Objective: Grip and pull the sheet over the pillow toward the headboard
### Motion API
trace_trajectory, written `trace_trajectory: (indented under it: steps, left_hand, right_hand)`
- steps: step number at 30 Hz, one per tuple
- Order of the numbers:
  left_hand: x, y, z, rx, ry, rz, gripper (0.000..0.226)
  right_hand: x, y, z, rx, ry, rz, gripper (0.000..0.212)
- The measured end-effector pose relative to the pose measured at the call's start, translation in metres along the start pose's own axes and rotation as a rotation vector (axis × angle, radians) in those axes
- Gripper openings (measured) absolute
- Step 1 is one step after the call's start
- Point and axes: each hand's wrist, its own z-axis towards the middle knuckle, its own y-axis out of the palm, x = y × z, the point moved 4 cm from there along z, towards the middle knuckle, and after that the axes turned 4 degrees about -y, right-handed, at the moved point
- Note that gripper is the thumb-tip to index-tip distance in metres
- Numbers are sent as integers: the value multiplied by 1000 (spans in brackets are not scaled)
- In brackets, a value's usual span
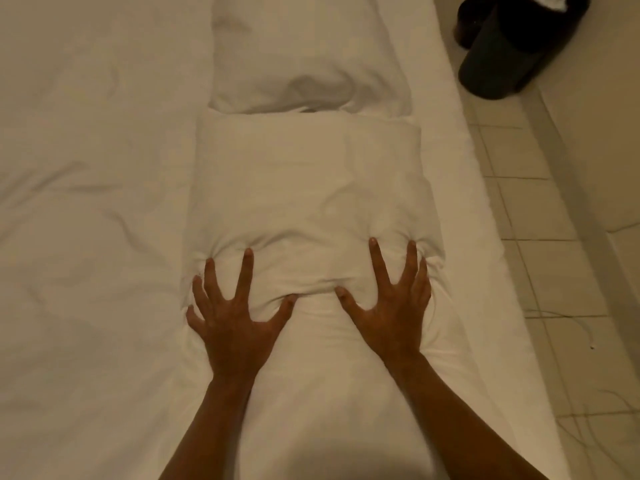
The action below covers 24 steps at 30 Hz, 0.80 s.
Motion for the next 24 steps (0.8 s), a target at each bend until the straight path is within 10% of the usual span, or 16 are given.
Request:
trace_trajectory:
  steps: [16, 24]
  left_hand:
    - [5, -29, -18, -116, -52, -49, 99]
    - [19, -8, -20, 19, 4, 112, 55]
  right_hand:
    - [-1, -30, -9, -231, 88, 102, 107]
    - [-8, -12, -10, -121, 31, -64, 85]
